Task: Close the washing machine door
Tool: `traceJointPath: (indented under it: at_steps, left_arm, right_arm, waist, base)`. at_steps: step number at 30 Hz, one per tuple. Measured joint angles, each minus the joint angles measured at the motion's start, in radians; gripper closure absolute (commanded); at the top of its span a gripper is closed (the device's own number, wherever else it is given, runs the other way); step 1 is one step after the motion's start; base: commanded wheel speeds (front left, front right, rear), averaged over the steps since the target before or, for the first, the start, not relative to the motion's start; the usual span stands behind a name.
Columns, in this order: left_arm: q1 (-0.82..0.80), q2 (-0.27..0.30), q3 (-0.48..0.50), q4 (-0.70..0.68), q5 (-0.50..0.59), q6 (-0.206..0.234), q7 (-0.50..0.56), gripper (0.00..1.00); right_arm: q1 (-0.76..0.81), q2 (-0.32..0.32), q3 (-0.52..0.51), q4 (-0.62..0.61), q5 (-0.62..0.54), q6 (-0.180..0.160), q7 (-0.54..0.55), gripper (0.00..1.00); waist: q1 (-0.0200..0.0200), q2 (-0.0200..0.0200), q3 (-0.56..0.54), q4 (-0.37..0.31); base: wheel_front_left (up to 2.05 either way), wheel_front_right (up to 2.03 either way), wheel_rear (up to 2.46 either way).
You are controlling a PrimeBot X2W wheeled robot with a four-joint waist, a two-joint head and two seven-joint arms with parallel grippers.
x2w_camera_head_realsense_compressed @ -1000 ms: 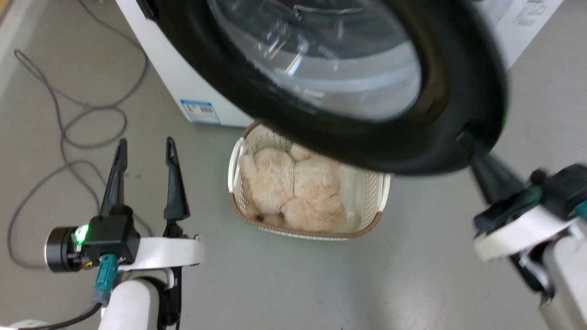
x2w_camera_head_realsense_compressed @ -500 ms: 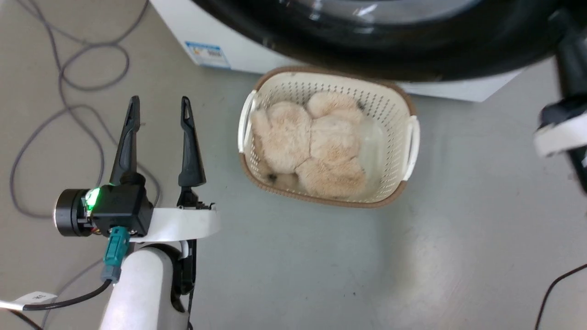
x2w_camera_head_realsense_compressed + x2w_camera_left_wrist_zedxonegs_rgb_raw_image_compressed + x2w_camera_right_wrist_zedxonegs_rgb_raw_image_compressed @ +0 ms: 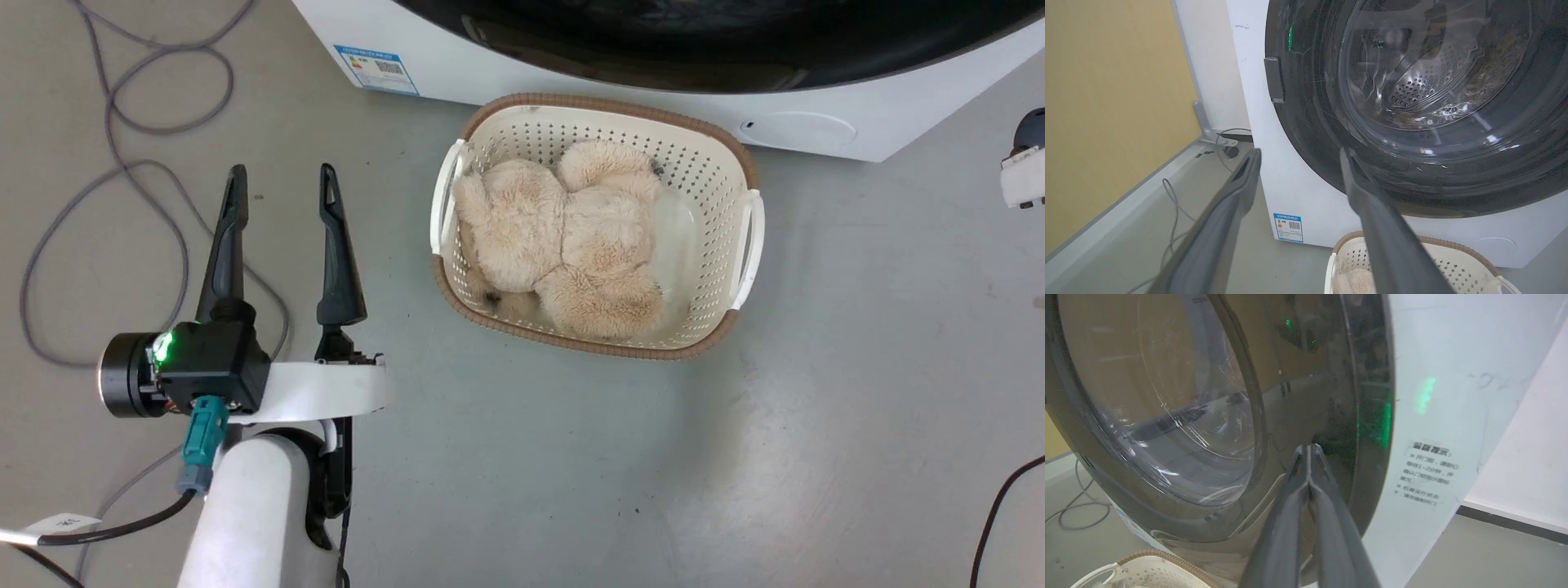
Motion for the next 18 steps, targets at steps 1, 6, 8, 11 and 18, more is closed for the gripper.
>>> traceJointPath:
  at_steps: [1,6,8,11,18]
  left_arm:
    - [0.000,0.000,0.002,0.002,0.000,0.000,0.000,0.00]
    - [0.001,-0.001,0.014,0.018,0.001,0.000,0.000,0.00]
    - [0.007,-0.001,0.023,0.025,0.003,0.000,0.000,0.00]
    - [0.031,-0.001,0.038,0.038,0.004,-0.001,0.000,0.00]
    - [0.113,0.000,0.058,0.067,0.014,-0.008,0.000,0.00]
  right_arm:
    - [0.000,0.005,-0.008,0.001,-0.004,0.000,0.000,1.00]
    - [0.018,0.029,-0.054,-0.006,-0.026,0.000,0.000,1.00]
    - [0.040,0.041,-0.088,-0.026,-0.036,-0.001,0.000,1.00]
    - [0.078,0.061,-0.144,-0.092,-0.065,-0.001,0.000,1.00]
    - [0.222,0.128,-0.173,-0.328,-0.102,-0.001,0.000,1.00]
  waist:
    - [0.0000,0.0000,-0.003,-0.002]
    - [0.0000,0.0000,-0.039,-0.012]
    - [0.0000,0.0000,-0.061,-0.020]
    - [0.0000,0.0000,-0.100,-0.033]
    - [-0.0001,0.0000,-0.209,-0.072]
  base:
    - [0.00,0.00,0.00]
    - [0.00,0.00,0.00]
    - [0.00,0.00,0.00]
    - [0.00,0.00,0.00]
    - [0.00,0.00,0.00]
